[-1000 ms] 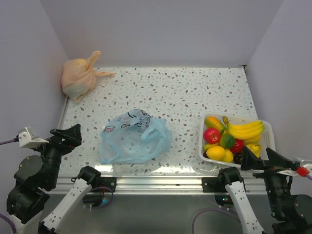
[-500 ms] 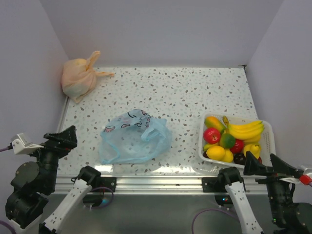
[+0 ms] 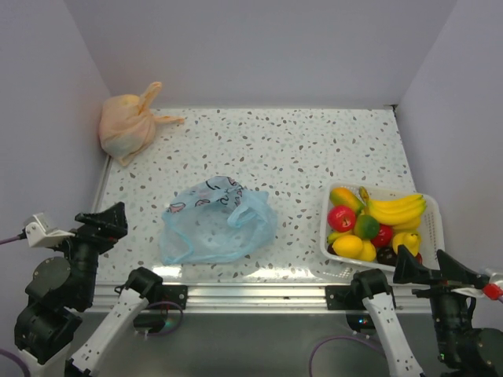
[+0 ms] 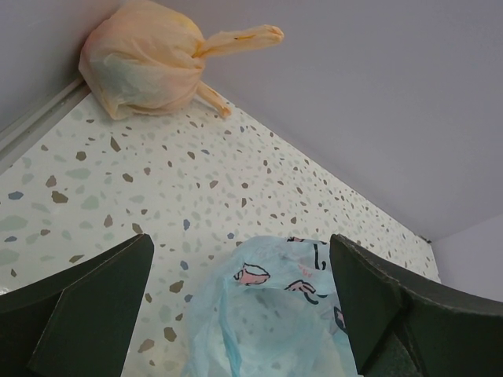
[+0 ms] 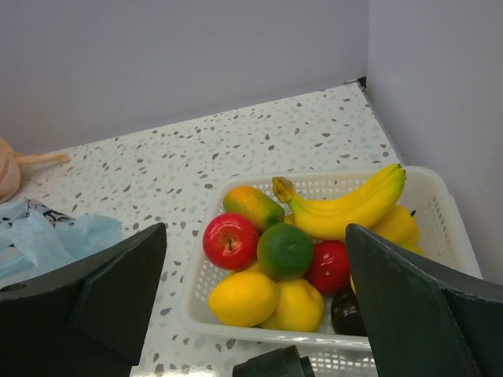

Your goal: Untie the knot of the plastic bag and take out the fruit

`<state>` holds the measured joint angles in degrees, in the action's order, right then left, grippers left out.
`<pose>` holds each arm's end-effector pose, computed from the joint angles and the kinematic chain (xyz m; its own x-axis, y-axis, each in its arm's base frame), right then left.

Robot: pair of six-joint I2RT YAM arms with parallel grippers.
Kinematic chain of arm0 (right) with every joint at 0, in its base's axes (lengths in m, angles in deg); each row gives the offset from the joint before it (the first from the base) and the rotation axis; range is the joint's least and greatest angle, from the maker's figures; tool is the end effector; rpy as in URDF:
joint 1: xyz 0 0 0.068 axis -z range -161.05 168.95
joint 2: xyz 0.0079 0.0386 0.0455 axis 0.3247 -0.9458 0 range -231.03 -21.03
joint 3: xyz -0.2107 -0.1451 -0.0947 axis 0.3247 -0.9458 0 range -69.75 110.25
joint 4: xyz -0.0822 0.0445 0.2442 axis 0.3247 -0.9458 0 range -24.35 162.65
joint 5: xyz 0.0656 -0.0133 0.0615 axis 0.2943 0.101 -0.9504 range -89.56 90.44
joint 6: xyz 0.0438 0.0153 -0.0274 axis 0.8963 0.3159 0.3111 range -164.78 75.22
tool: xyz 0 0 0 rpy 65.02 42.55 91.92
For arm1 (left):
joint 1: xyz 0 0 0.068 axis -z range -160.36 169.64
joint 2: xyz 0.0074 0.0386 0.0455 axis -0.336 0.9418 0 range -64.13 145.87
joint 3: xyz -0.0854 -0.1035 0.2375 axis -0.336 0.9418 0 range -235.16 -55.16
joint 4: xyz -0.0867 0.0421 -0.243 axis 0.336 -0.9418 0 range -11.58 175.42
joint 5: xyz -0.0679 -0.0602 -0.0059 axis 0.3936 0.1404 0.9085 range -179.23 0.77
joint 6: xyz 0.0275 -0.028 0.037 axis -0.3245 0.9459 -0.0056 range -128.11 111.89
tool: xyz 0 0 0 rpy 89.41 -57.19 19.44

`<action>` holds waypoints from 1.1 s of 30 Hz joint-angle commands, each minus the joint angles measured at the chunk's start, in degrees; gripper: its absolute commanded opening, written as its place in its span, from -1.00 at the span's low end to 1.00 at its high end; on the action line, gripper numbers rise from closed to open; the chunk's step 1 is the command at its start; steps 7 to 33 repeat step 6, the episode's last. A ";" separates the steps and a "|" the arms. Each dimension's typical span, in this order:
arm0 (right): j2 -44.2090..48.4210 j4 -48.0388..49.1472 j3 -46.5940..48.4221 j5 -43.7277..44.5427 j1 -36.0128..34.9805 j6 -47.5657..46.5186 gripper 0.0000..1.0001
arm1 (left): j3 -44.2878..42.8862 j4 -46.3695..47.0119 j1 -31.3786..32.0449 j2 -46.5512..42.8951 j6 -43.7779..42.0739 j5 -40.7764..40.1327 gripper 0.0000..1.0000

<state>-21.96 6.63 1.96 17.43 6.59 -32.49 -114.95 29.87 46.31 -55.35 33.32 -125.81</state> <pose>-0.1074 -0.0342 0.3779 0.0962 0.2295 -0.9685 0.0607 0.9699 0.2358 -0.0183 0.0329 0.3738 0.0597 -0.6247 -0.7786 -0.1743 0.7615 -0.6243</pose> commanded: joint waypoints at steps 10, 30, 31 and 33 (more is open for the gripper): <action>-0.56 0.98 -0.07 -0.82 0.14 -1.48 0.97 | 1.69 2.11 -0.31 -0.25 1.02 -0.86 1.00; -0.56 0.98 -0.07 -0.82 0.14 -1.48 0.97 | 1.69 2.11 -0.31 -0.25 1.02 -0.86 1.00; -0.56 0.98 -0.07 -0.82 0.14 -1.48 0.97 | 1.69 2.11 -0.31 -0.25 1.02 -0.86 1.00; -0.56 0.98 -0.07 -0.82 0.14 -1.48 0.97 | 1.69 2.11 -0.31 -0.25 1.02 -0.86 1.00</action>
